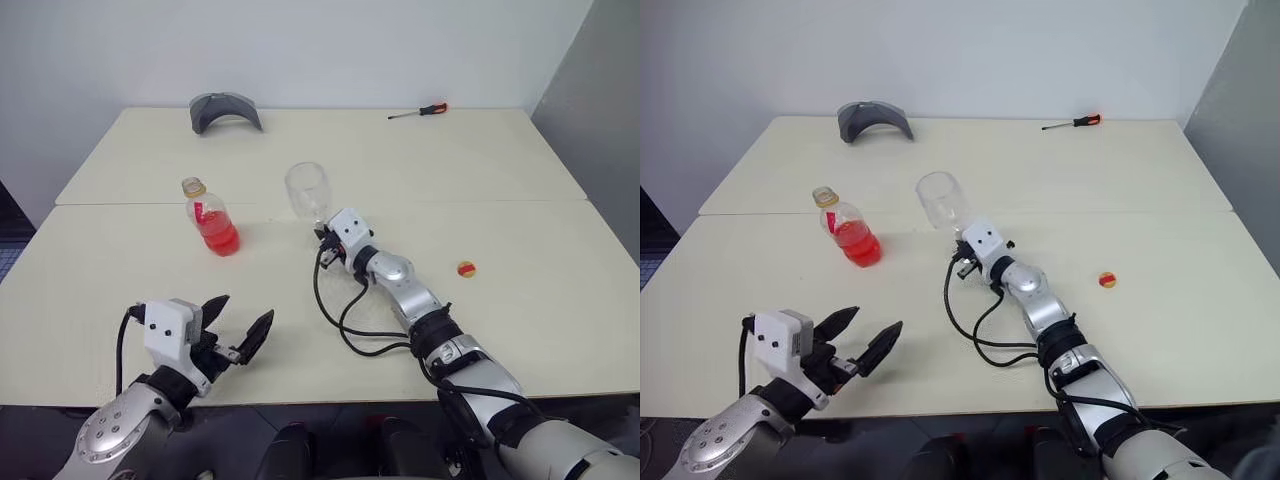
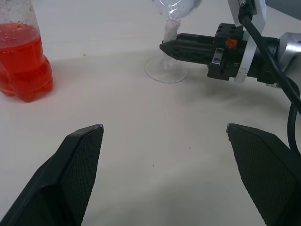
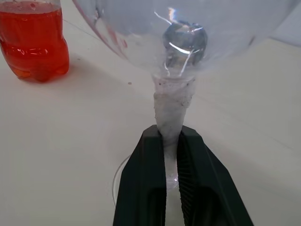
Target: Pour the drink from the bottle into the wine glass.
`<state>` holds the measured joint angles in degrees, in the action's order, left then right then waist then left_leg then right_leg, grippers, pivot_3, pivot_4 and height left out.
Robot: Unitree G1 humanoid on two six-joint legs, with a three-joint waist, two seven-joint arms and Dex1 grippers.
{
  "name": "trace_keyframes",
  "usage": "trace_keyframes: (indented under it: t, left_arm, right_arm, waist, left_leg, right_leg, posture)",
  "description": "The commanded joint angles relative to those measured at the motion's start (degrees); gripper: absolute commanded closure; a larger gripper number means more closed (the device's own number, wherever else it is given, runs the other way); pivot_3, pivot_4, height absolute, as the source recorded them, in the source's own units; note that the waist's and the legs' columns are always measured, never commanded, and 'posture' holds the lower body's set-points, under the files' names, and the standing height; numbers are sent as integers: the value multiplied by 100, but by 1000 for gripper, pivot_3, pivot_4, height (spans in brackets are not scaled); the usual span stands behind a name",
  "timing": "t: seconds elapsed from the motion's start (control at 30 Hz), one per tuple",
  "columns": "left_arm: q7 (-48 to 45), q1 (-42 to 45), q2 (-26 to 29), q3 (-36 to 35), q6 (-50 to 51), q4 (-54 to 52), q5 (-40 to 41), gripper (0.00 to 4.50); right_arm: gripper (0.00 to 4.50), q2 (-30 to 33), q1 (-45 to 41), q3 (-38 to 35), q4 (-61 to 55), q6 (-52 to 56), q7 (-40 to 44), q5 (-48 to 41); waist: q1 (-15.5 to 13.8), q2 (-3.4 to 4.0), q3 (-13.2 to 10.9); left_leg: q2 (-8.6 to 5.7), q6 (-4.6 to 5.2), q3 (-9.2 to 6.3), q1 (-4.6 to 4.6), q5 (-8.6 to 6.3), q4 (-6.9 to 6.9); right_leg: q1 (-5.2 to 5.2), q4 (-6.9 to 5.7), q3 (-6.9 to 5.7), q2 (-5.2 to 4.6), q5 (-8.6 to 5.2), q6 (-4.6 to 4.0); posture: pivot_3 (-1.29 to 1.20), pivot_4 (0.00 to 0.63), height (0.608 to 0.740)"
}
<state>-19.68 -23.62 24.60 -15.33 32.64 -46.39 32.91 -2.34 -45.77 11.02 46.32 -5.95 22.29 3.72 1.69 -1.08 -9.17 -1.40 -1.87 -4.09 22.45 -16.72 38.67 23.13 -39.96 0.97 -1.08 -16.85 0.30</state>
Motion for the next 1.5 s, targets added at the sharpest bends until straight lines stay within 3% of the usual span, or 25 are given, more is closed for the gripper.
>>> trace_keyframes:
  t: [0.03, 0.17, 0.3, 0.6, 0.7, 0.9, 1.17, 1.5]
  left_arm:
    - [-71, -55, -45, 50, -286, 36, -149, 0]
    - [-80, -78, -77, 137, -412, 102, -249, 0]
    - [-103, -69, -123, 202, -491, 181, -330, 0]
    - [45, 113, -207, 141, -475, 362, -422, 0]
    - [368, 236, -273, -93, -361, 635, -544, 0]
    - [1221, 773, -230, -434, -572, 1544, -1524, 0]
    - [1236, 1888, -327, -281, -1053, 2410, -1808, 0]
    - [713, 2777, -101, -118, -1558, 3385, -1941, 0]
  right_arm:
    - [2777, 12, 92, -92, -92, 45, 85, -83]
    - [1328, 144, 357, -86, -455, 110, 254, -141]
    - [20, 427, 995, -100, -1659, 547, 677, -372]
    - [20, 1204, 2303, -135, -4457, 1917, 1126, -785]
    - [20, 1795, 2880, -297, -5634, 2375, 1426, -1055]
    - [20, 3122, 3723, -678, -7592, 2992, 2300, -1914]
    - [20, 3644, 4070, -827, -8422, 3283, 2659, -2823]
    - [20, 3491, 3572, -577, -8318, 3035, 2478, -2697]
  waist:
    - [3, 1, -1]
    - [6, 1, -1]
    - [-2, 1, -1]
    - [-3, 1, -1]
    - [-24, 3, -2]
    - [-27, -3, -3]
    - [-50, -11, 0]
    - [-54, -13, 0]
  left_leg:
    - [0, 0, 0, 0, 0, 0]
    - [0, 0, 0, 0, 0, -1]
    - [1, 2, -2, 2, -1, -1]
    - [2, 8, -5, 3, -5, -6]
    - [1, 10, -5, 5, -6, -5]
    - [0, 14, -14, 5, -8, -6]
    - [1, 14, -17, 5, -8, -6]
    - [0, 13, -19, 4, -7, -2]
  right_leg:
    - [1, 0, 0, 0, 0, 0]
    - [1, 0, 1, 0, 0, 0]
    - [1, 1, -1, 0, 0, 0]
    - [1, 3, -3, 0, -1, 1]
    - [0, 5, -3, -1, -1, 2]
    - [-2, 8, -12, 0, -2, 3]
    - [-8, 10, -18, 1, -2, 3]
    - [-8, 9, -19, 1, -2, 3]
  posture:
    - [0, 150, 740]
    - [0, 150, 740]
    - [0, 150, 740]
    - [0, 150, 740]
    - [0, 150, 740]
    - [0, 150, 740]
    - [0, 150, 740]
    - [0, 150, 740]
